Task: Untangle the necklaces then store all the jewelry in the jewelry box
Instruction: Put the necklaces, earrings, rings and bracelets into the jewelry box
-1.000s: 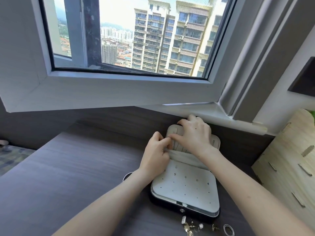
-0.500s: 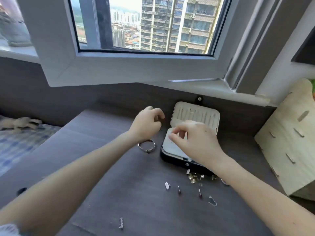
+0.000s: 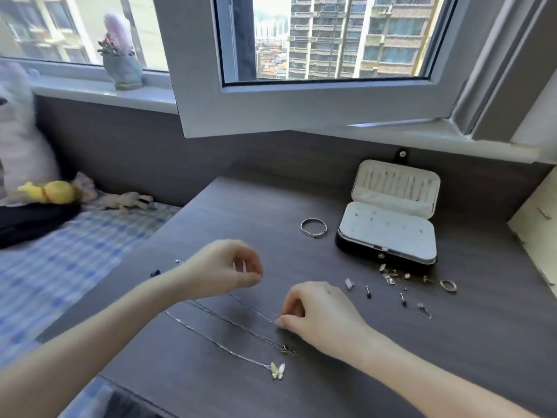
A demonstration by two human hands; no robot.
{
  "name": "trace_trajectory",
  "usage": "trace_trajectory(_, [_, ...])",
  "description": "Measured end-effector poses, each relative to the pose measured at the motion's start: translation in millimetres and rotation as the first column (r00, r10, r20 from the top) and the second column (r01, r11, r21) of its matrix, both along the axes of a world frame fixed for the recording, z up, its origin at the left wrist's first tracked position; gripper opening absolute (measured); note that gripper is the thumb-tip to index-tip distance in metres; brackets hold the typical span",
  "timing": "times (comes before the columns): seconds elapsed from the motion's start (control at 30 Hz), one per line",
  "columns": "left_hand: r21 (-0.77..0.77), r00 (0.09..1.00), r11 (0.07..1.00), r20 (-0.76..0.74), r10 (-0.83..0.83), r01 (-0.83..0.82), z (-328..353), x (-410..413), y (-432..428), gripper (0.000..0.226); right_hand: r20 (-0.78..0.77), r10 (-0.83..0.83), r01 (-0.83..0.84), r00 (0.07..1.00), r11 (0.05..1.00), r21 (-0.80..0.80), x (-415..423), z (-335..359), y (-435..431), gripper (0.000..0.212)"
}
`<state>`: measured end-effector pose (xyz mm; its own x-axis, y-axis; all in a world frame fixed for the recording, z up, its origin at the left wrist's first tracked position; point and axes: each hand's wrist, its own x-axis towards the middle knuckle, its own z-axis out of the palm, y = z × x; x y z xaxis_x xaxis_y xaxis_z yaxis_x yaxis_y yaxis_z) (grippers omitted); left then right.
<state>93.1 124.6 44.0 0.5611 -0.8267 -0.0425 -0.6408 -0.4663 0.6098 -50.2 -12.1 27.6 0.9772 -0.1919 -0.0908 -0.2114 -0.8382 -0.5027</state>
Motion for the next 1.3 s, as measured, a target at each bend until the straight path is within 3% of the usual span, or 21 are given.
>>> trace_trajectory(0.17, [0.101,0.99,0.986,0.025,-0.137,0.134,-8,-19,-5,0.024,-0.003,-0.071,0.071,0.997,0.997,-0.006,2,1,7,0.019])
trace_trajectory(0.3, [0.06,0.982,0.982,-0.065,-0.177,0.181,-11,-26,-12,0.018,0.074,-0.151,0.135,0.986,0.973,0.187,-3,9,1,0.022])
trace_trajectory(0.37, [-0.008,0.982,0.987,-0.098,-0.159,0.159,-13,-29,-18,0.009,0.102,-0.173,0.139,0.98,0.951,0.277,-7,22,-4,0.023])
trace_trajectory(0.47, [-0.07,0.986,0.991,-0.115,-0.123,0.115,-20,-29,-25,0.024,0.165,-0.188,0.106,0.968,0.906,0.41,-19,49,-7,0.019])
trace_trajectory(0.6, [-0.232,0.941,0.968,-0.338,0.006,-0.09,-25,-23,-25,0.015,0.199,-0.252,0.11,0.947,0.838,0.535,-50,85,-27,0.011])
trace_trajectory(0.67, [-0.36,0.842,0.888,-0.536,0.053,-0.285,-23,-20,-24,0.015,0.174,-0.312,0.176,0.934,0.826,0.535,-65,88,-45,0.008])
trace_trajectory(0.77, [-0.408,0.553,0.736,-0.832,-0.056,-0.54,-12,-22,-27,0.013,0.081,-0.386,0.29,0.919,0.801,0.523,-87,75,-65,0.005])
trace_trajectory(0.87, [-0.417,0.386,0.694,-0.897,-0.214,-0.587,1,-34,-37,0.016,-0.029,-0.382,0.345,0.924,0.796,0.497,-107,53,-67,0.012])
trace_trajectory(0.93, [-0.424,0.348,0.711,-0.9,-0.261,-0.561,9,-45,-47,0.019,-0.069,-0.383,0.373,0.921,0.82,0.434,-114,38,-63,0.016])
trace_trajectory(1.0, [-0.442,0.449,0.761,-0.866,-0.222,-0.476,15,-54,-58,0.018,-0.041,-0.384,0.383,0.923,0.897,0.22,-119,21,-60,0.017])
trace_trajectory(1.1, [-0.461,0.761,0.85,-0.638,-0.116,-0.256,29,-65,-71,0.016,0.021,-0.344,0.344,0.939,0.938,-0.033,-124,8,-52,0.02])
trace_trajectory(1.2, [-0.416,0.935,0.909,-0.317,-0.162,0.017,50,-78,-83,0.012,0.025,-0.319,0.32,0.947,0.945,-0.066,-126,5,-52,0.015])
trace_trajectory(1.3, [-0.312,0.964,0.92,-0.041,-0.264,0.238,70,-93,-96,0.008,0.086,-0.342,0.339,0.936,0.939,0.053,-123,16,-58,0.016])
